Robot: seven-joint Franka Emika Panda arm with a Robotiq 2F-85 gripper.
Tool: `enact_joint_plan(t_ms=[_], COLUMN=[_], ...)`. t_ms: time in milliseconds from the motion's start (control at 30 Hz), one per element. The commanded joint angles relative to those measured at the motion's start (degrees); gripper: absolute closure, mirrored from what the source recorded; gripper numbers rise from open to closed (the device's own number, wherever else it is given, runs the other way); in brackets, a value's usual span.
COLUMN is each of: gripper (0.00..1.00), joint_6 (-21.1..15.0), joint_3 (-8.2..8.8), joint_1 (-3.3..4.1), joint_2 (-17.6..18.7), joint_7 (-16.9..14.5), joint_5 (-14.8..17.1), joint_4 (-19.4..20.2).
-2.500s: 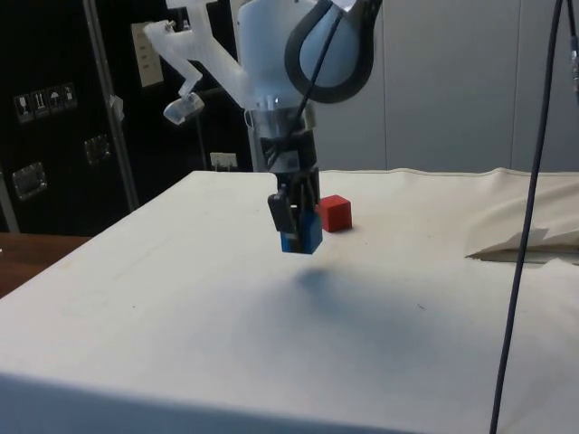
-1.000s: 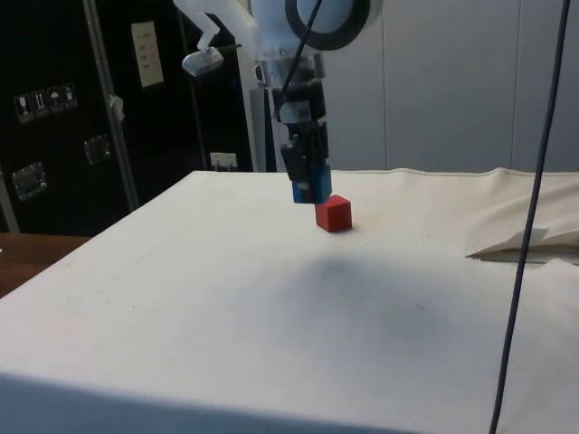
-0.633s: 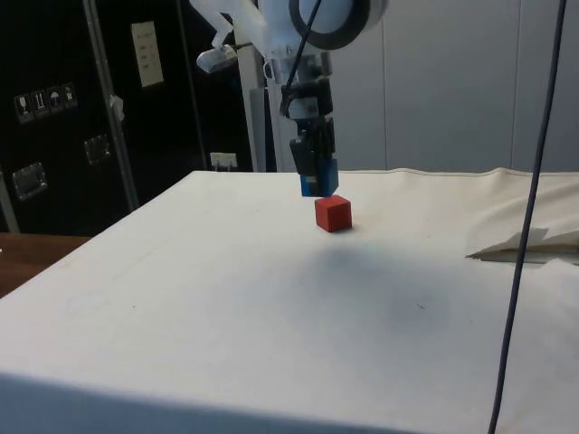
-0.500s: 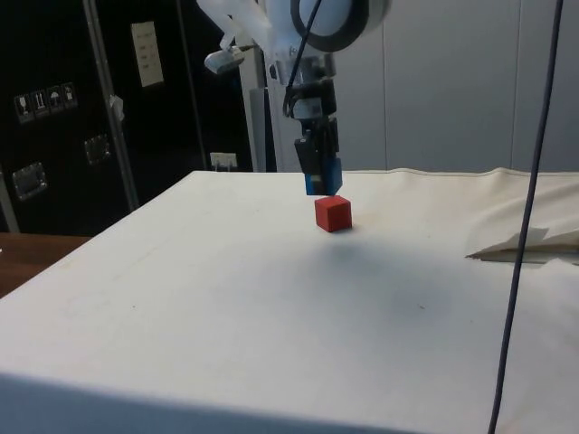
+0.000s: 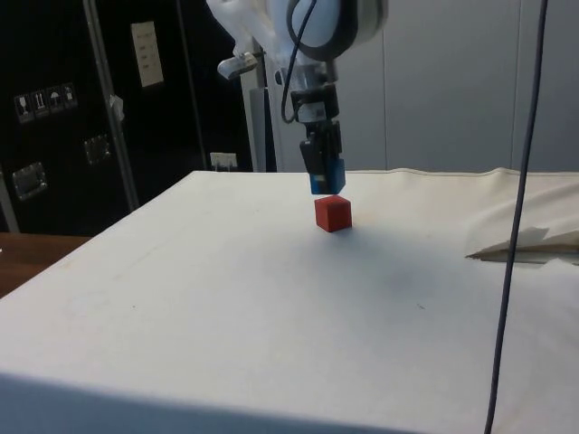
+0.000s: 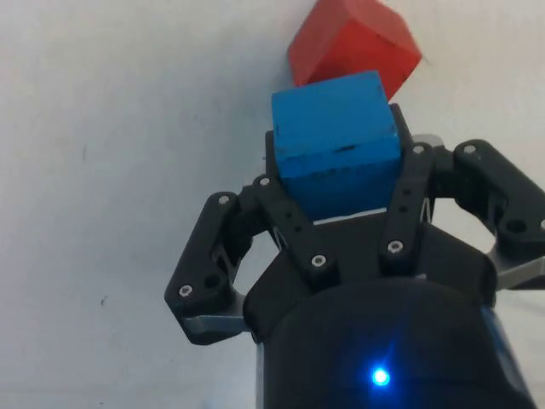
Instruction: Stack the two cubes.
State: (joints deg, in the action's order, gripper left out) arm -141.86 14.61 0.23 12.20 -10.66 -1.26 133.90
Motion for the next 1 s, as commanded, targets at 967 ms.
enact_joint_plan(t_ms=[967], gripper=[0.99], joint_6=[-2.69], joint_3=[0.46], joint_1=[-0.17], joint_2=[6.30], joint_7=[-1.15], joint_5=[1.72], joint_4=[-2.23])
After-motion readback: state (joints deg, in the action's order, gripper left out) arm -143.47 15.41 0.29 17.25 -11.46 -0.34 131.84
